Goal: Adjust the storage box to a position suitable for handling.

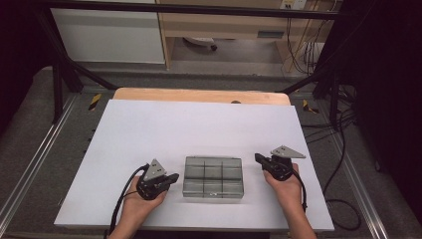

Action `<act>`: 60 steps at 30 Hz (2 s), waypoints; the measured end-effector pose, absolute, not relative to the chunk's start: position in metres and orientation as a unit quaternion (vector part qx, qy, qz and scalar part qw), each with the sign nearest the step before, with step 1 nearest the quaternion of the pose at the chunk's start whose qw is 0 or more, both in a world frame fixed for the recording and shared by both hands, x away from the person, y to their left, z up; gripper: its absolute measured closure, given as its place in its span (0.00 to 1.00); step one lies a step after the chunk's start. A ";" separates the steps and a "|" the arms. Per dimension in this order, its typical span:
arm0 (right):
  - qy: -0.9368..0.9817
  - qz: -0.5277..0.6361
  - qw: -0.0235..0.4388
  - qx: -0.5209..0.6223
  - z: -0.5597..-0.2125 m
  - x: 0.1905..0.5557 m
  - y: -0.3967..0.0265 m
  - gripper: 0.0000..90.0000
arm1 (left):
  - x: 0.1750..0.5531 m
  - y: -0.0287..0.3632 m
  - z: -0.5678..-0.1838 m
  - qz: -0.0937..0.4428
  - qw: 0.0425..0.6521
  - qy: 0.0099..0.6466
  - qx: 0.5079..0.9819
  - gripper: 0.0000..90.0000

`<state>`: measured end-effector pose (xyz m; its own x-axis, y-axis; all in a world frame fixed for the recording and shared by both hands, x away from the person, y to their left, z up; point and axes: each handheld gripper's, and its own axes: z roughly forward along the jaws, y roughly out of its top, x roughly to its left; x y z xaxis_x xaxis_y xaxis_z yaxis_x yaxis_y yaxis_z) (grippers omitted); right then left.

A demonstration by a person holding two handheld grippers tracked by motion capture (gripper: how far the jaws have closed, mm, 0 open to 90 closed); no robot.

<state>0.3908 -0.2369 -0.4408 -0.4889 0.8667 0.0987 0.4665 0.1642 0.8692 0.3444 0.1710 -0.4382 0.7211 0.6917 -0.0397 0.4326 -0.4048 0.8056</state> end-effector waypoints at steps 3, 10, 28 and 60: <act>0.723 0.462 0.224 0.462 -0.438 0.389 -0.242 1.00 | 0.344 0.173 -0.438 0.153 0.429 0.345 0.821 1.00; 0.707 0.472 0.244 0.467 -0.428 0.374 -0.253 0.99 | 0.341 0.179 -0.431 0.167 0.446 0.350 0.807 1.00; 0.671 0.477 0.309 0.477 -0.404 0.343 -0.250 0.40 | 0.332 0.196 -0.413 0.224 0.506 0.360 0.751 0.55; 0.706 0.506 0.301 0.394 -0.381 0.307 -0.189 0.04 | 0.305 0.194 -0.396 0.214 0.542 0.366 0.725 0.10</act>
<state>0.3070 -0.1885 -0.3807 -0.5092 0.8602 -0.0261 0.2507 0.1773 0.9517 0.3051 0.1936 -0.3962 0.6402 0.7632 -0.0868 0.2989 -0.1434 0.9434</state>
